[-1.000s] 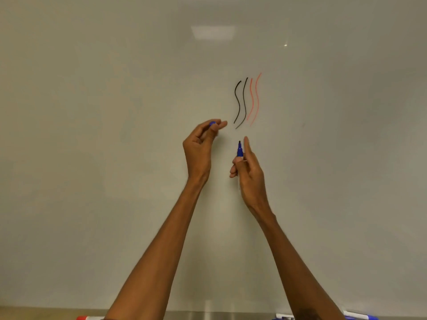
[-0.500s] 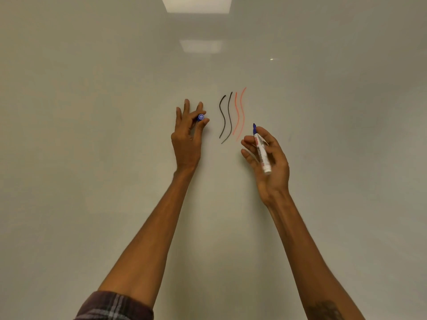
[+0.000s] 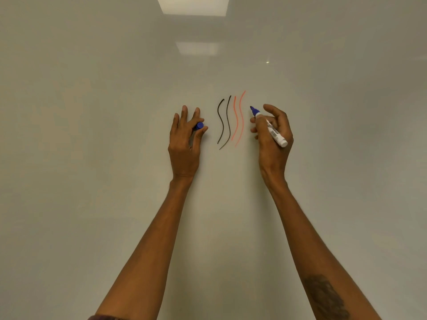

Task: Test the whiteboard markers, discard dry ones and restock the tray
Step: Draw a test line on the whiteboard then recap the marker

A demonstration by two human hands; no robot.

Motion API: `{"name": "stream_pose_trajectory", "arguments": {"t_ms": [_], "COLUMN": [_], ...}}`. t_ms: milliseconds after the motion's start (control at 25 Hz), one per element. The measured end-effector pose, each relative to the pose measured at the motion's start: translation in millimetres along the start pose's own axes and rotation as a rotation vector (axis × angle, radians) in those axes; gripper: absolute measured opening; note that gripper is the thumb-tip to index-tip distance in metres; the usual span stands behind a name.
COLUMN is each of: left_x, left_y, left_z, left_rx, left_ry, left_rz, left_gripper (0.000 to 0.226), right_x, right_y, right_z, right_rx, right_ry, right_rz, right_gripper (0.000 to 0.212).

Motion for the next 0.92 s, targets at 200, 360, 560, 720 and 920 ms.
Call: {"name": "stream_pose_trajectory", "arguments": {"t_ms": [200,360,560,720,920], "left_x": [-10.1,-8.2,-5.5,-12.4,-15.0], "left_y": [0.8,-0.2,-0.5,-2.3,-3.2], "left_z": [-5.5,-4.7,-2.5,-5.1,-5.1], "left_rx": [-0.044,-0.037,-0.027,-0.039,-0.037], "left_ry": [-0.003,-0.001,0.022,0.001,0.017], "left_rz": [0.067,0.059,0.053,0.091,0.119], "left_gripper": [0.043,0.043,0.045,0.042,0.038], "right_x": [22.0,14.6,-10.2,-1.1,23.7], "right_y": [21.7,6.1,-63.5,-32.5,27.4], "right_z": [13.7,6.9,-17.4,-19.6,1.0], "right_rx": [-0.006,0.023,0.029,-0.063,-0.061], "right_ry": [-0.217,-0.383,-0.466,-0.276,-0.334], "right_rz": [-0.241,-0.330,-0.275,-0.181,-0.312], "right_gripper": [0.028,0.028,0.023,0.021,0.027]}}
Point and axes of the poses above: each hand's wrist, its own y-axis towards the middle knuckle, its own z-axis out of the palm, x = y × z, the point moved 9 cm from there along y, towards the middle knuckle, and after that the axes turned 7 degrees about -z, right-handed, at the moved point
